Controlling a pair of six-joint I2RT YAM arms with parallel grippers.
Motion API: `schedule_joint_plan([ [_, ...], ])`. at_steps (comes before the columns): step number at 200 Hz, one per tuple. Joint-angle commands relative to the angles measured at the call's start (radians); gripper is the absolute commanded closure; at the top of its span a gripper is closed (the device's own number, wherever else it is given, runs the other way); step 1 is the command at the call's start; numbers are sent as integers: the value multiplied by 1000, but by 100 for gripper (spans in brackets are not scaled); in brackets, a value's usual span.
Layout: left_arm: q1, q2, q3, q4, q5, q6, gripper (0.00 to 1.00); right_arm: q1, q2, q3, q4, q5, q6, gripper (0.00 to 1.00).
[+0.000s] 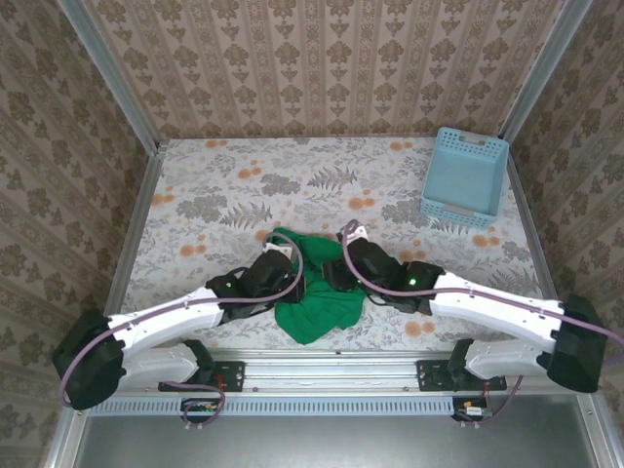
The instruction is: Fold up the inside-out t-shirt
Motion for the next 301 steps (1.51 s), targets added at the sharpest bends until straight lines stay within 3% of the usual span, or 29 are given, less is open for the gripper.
schedule_joint_plan([
  [1, -5, -64, -39, 57, -30, 24, 100, -4, 132, 27, 17, -58, -7, 47],
  [52, -4, -140, -78, 64, -6, 40, 100, -47, 433, 143, 11, 50, 16, 49],
  [89, 24, -209, -106, 28, -26, 61, 100, -92, 421, 137, 37, 50, 2, 100],
  [106, 77, -236, -107, -2, -5, 88, 100, -108, 294, 72, 87, 25, -10, 100],
  [150, 225, -281, -86, -52, 8, 200, 100, -223, -89, -195, 336, -259, 73, 100],
  [169, 282, -257, -84, -50, 30, 232, 100, -243, -176, -330, 475, -320, 132, 100],
  [187, 301, -189, -56, -68, 70, 258, 92, -242, -193, -429, 601, -355, 182, 100],
  [205, 274, -114, -5, -119, 92, 288, 76, -243, -179, -498, 705, -366, 217, 100],
  [234, 158, -69, 101, -248, -7, 293, 50, -225, -162, -497, 769, -395, 198, 100],
  [270, 24, -27, 213, -285, -21, 256, 44, -170, -165, -463, 800, -411, 151, 100],
  [301, -7, 60, 212, -198, 24, 232, 43, -152, -190, -462, 844, -438, 159, 100],
])
